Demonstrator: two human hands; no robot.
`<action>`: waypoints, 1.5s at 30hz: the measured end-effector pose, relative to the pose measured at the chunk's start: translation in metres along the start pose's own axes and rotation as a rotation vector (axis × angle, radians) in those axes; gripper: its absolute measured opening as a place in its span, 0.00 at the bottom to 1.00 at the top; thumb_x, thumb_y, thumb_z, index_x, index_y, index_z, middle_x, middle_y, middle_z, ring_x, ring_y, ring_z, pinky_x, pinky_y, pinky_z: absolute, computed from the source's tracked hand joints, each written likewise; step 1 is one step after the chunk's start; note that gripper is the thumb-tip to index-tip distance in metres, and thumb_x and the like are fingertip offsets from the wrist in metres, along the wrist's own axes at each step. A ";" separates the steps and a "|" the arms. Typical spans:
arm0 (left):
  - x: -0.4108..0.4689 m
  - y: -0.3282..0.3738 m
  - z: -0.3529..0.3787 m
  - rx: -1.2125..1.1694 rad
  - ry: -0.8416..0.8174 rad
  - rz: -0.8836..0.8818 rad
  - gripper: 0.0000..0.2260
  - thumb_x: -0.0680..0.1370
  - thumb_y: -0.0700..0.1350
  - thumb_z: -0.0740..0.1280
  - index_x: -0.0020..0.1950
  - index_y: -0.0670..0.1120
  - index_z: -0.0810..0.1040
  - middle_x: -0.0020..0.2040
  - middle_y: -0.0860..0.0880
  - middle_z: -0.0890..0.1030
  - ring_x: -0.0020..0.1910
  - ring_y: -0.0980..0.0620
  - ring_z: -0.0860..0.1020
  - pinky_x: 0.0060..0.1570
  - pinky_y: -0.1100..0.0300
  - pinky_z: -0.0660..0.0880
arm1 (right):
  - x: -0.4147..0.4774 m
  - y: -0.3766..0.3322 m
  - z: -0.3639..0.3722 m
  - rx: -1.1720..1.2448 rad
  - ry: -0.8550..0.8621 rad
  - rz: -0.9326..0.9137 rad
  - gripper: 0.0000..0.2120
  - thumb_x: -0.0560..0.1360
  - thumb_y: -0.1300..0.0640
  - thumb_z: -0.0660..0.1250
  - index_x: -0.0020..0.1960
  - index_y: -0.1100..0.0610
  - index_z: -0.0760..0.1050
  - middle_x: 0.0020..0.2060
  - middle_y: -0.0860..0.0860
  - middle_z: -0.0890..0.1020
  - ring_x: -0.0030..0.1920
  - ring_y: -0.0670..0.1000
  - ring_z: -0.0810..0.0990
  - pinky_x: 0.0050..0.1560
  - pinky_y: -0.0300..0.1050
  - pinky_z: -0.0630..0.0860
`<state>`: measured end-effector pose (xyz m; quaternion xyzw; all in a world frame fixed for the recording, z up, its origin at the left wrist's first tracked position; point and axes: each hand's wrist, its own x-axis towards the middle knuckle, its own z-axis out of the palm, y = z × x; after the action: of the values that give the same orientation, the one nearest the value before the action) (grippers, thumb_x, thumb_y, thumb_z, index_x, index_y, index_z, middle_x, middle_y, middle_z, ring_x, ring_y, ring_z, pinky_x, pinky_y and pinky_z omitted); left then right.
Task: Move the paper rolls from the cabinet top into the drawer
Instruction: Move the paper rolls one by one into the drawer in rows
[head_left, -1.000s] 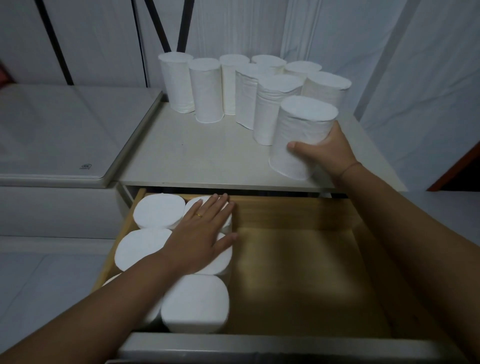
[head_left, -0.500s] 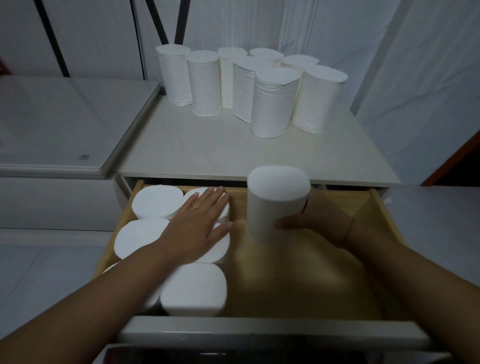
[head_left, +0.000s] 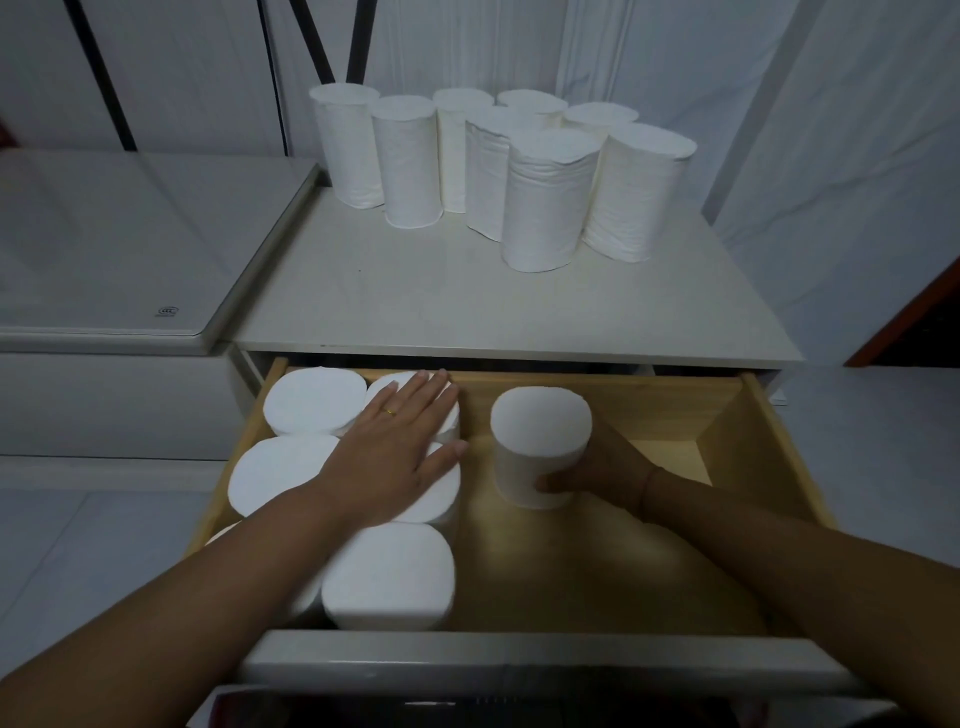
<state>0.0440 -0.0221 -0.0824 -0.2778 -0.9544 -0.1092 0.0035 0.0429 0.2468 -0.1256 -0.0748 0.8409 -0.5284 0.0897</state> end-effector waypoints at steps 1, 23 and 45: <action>0.000 0.000 0.000 -0.005 0.000 0.000 0.33 0.75 0.64 0.40 0.78 0.50 0.48 0.78 0.54 0.45 0.76 0.57 0.40 0.72 0.61 0.36 | -0.001 0.000 0.000 0.001 -0.006 0.008 0.45 0.57 0.60 0.81 0.69 0.50 0.63 0.61 0.45 0.74 0.61 0.43 0.72 0.54 0.34 0.72; 0.000 0.002 -0.002 0.014 -0.022 -0.011 0.33 0.75 0.64 0.40 0.78 0.51 0.47 0.78 0.53 0.44 0.76 0.57 0.40 0.73 0.60 0.37 | -0.004 -0.048 -0.012 0.780 -0.123 0.720 0.32 0.69 0.54 0.71 0.69 0.57 0.63 0.65 0.59 0.66 0.60 0.65 0.72 0.51 0.59 0.79; 0.001 0.005 -0.004 0.024 -0.044 0.046 0.32 0.75 0.67 0.36 0.77 0.55 0.47 0.78 0.55 0.46 0.76 0.56 0.41 0.72 0.58 0.36 | 0.017 -0.061 0.011 0.684 -0.095 0.706 0.27 0.72 0.51 0.69 0.67 0.58 0.65 0.62 0.59 0.71 0.60 0.62 0.73 0.52 0.55 0.78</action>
<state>0.0457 -0.0185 -0.0778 -0.3020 -0.9488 -0.0915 -0.0117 0.0310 0.2072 -0.0760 0.2245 0.5883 -0.7074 0.3211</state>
